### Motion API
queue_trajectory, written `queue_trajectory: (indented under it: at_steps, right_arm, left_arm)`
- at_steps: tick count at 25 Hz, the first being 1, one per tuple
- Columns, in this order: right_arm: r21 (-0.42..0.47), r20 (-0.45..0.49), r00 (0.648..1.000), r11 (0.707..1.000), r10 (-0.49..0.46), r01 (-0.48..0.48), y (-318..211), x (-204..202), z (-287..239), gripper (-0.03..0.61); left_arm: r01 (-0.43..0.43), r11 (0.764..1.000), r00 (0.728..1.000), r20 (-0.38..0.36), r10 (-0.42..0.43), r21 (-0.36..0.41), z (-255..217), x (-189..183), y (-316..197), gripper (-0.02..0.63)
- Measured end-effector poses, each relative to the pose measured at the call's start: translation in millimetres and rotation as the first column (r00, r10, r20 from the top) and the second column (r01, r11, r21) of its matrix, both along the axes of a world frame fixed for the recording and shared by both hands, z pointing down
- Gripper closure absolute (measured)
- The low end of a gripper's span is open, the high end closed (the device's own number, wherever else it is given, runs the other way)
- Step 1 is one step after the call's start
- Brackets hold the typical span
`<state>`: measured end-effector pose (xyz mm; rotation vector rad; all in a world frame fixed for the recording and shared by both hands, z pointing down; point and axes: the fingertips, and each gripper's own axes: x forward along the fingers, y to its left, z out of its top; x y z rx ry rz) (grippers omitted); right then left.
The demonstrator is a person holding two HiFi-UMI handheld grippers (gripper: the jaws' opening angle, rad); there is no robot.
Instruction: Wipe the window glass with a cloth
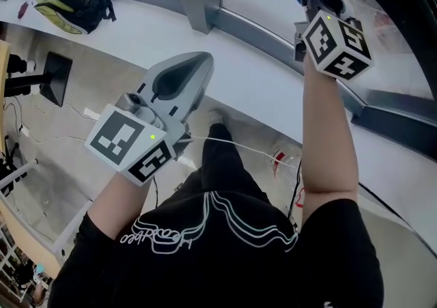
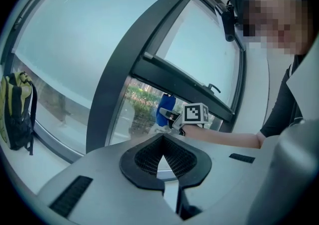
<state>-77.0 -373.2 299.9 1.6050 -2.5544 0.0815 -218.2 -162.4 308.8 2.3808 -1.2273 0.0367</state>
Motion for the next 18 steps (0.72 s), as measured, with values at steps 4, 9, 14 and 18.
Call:
queue_trajectory:
  at_steps: [4, 9, 14, 18]
  right_arm:
    - [-0.002, 0.008, 0.999, 0.999, 0.04, -0.04, 5, 27, 1, 0.485]
    - [-0.013, 0.019, 0.996, 0.996, 0.084, -0.084, 11, 59, 0, 0.485]
    - [-0.024, 0.004, 0.993, 0.993, 0.114, -0.114, 15, 90, 5, 0.485]
    - [-0.03, -0.03, 0.993, 0.993, 0.115, -0.116, 24, 118, 14, 0.485]
  left_arm:
    - [-0.01, 1.0, 1.0, 0.003, 0.01, 0.027, -4, 14, -2, 0.611]
    - [-0.019, 0.999, 1.0, 0.009, 0.018, 0.047, -9, 32, -6, 0.611]
    - [-0.011, 0.999, 1.0, 0.002, 0.011, 0.042, -9, 44, -9, 0.611]
    - [-0.018, 0.998, 1.0, 0.003, 0.018, 0.058, -5, 66, -16, 0.611]
